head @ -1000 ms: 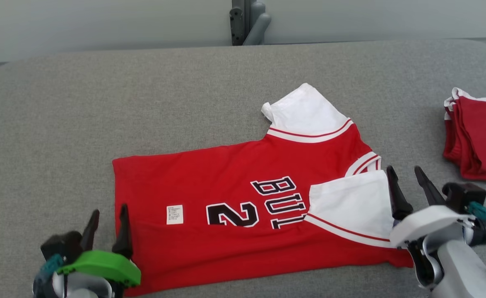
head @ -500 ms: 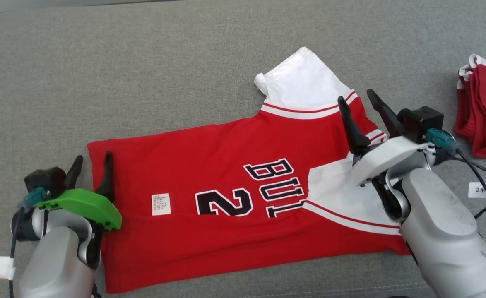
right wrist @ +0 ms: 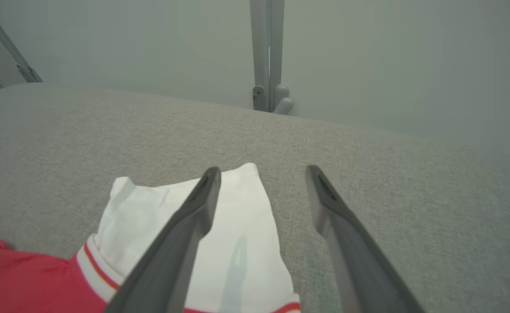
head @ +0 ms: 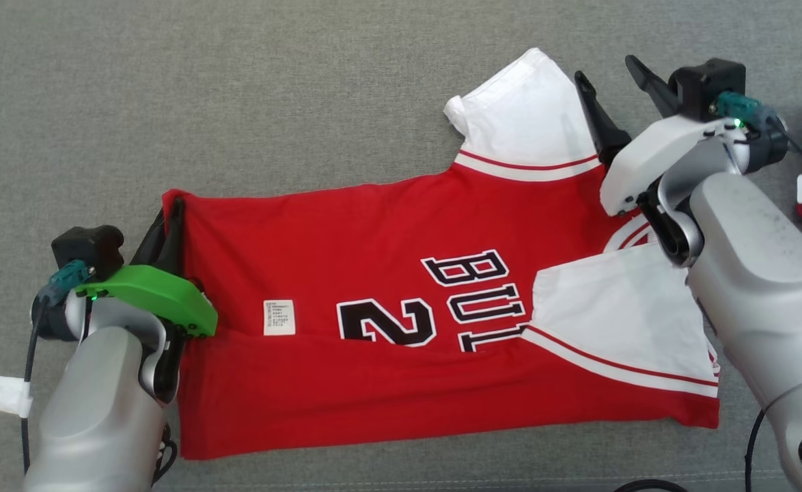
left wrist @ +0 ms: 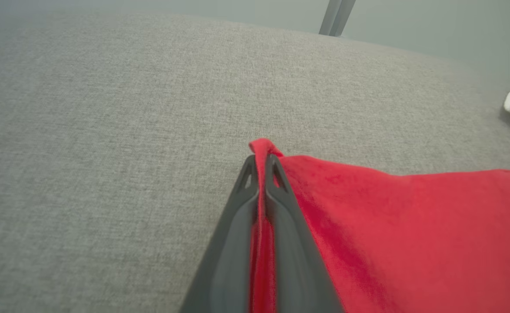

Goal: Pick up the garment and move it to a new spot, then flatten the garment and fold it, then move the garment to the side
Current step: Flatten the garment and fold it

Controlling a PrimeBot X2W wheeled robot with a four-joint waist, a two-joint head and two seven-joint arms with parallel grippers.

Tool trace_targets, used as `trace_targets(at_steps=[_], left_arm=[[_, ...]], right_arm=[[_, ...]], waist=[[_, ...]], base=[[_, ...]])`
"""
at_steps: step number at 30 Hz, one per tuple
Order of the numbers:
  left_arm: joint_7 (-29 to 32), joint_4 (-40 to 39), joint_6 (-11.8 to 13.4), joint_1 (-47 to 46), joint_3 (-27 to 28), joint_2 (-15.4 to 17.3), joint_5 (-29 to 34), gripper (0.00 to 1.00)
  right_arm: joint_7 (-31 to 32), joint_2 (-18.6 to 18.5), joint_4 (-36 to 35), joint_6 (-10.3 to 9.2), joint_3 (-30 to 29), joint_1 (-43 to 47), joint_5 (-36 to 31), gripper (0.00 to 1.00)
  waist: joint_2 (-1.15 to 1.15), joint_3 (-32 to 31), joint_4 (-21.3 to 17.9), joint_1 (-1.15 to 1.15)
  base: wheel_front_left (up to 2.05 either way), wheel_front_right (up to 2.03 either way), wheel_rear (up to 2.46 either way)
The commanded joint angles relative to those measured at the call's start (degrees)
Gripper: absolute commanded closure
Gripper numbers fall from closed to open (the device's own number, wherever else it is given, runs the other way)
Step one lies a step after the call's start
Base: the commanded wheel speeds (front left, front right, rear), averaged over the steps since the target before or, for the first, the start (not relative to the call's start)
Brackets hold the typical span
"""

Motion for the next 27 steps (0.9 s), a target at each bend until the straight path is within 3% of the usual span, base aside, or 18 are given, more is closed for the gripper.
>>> trace_targets(at_steps=[1,11,18,20,21,22,27], left_arm=[[0.0,-1.1,0.2,-1.0,-0.6,0.0,0.4,1.0],[0.0,-5.3,0.2,-4.4,-4.6,-2.4,-0.1,1.0],[0.0,-6.3,0.2,-5.2,-5.9,-3.2,-0.5,1.0],[0.0,-6.3,0.2,-5.2,-6.1,-3.1,-0.8,1.0],[0.0,-6.3,0.2,-5.2,-6.1,-3.1,-0.8,1.0],[0.0,-6.3,0.2,-5.2,-6.0,-2.9,-0.8,1.0],[0.0,-6.0,0.2,-4.9,-4.9,-2.1,-0.5,1.0]], right_arm=[[1.5,-0.8,1.5,-0.09,0.7,-2.4,-0.2,0.0],[13.3,-2.8,11.8,-0.09,4.4,-13.1,2.3,0.0],[14.6,-2.0,17.8,-0.09,4.9,-16.6,2.4,0.01],[14.1,-1.7,18.7,-0.09,5.4,-16.8,2.5,0.65],[14.1,-1.7,18.7,-0.09,5.4,-16.8,2.5,0.65],[13.3,-1.6,18.8,-0.09,5.6,-17.0,2.6,1.0],[8.7,-1.8,19.7,-0.09,5.9,-17.9,2.9,1.0]], waist=[[0.0,1.5,2.0,-0.01],[0.0,5.9,8.1,-0.01],[0.0,7.2,9.6,-0.01],[0.0,7.2,9.6,-0.01],[0.0,7.2,9.6,-0.01],[0.0,7.2,9.5,-0.01],[0.0,6.2,8.3,-0.01]], base=[[0.0,0.0,0.0],[0.0,0.0,0.0],[0.0,0.0,0.0],[0.0,0.0,0.0],[0.0,0.0,0.0],[0.0,0.0,0.0],[0.0,0.0,0.0]])
